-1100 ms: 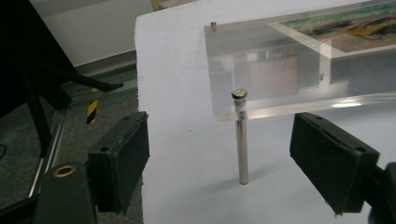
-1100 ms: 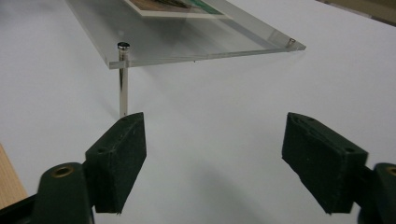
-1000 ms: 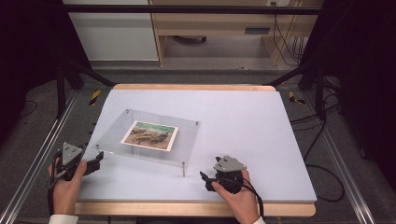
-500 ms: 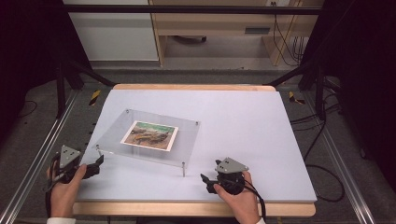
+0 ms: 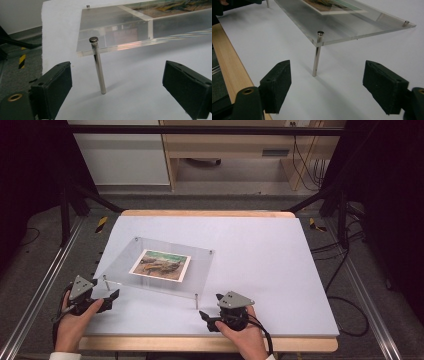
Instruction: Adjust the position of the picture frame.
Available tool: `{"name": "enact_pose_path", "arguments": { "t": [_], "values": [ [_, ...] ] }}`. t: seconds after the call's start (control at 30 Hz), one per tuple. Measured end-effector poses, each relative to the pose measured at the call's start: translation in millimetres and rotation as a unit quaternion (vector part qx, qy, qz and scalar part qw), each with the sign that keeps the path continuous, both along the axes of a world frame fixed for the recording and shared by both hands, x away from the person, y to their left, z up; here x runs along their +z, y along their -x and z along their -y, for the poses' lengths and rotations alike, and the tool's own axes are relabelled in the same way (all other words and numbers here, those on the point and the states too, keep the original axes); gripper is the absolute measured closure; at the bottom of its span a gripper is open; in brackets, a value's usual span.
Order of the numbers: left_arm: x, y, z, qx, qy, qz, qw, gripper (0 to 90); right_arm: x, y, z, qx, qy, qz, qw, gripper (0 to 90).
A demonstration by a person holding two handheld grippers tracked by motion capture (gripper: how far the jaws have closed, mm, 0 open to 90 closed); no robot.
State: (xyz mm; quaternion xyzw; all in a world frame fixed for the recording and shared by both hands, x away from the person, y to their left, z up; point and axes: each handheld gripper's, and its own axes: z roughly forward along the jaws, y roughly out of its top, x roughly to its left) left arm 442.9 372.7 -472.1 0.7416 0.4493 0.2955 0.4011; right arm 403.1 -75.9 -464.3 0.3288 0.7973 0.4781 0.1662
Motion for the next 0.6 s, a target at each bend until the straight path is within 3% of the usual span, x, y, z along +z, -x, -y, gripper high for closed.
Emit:
{"name": "enact_pose_path", "arguments": {
  "t": [0.1, 0.23, 0.3, 0.37, 0.53, 0.6],
  "values": [
    [-0.3, -5.4, 0.0, 0.007, 0.016, -0.01, 0.9998, 10.3, 0.8, -0.3, -6.4, -0.006, 0.001, 0.007, 1.0, 23.4],
    [-1.3, -11.5, 0.2, -0.003, 0.015, -0.009, 0.9998, 24.7, -0.5, -1.3, -13.5, 0.002, -0.004, 0.001, 1.0, 29.9],
    [-0.7, -14.2, -0.5, -0.008, 0.012, -0.007, 0.9999, 27.4, -0.8, -1.1, -14.7, 0.005, -0.005, -0.001, 1.0, 33.0],
    [-0.8, -16.3, -2.2, 0.002, 0.017, -0.004, 0.9998, 29.9, -1.5, -1.2, -17.1, 0.008, -0.007, -0.004, 0.9999, 36.6],
    [-1.1, -19.5, -5.2, 0.009, 0.031, 0.004, 0.9995, 48.7, -4.2, -3.5, -20.0, 0.008, -0.007, -0.007, 0.9999, 46.5],
    [-1.6, -20.2, -6.9, 0.014, 0.035, 0.003, 0.9993, 52.0, -4.8, -4.2, -19.9, 0.009, -0.007, -0.009, 0.9999, 47.8]
  ]
}}
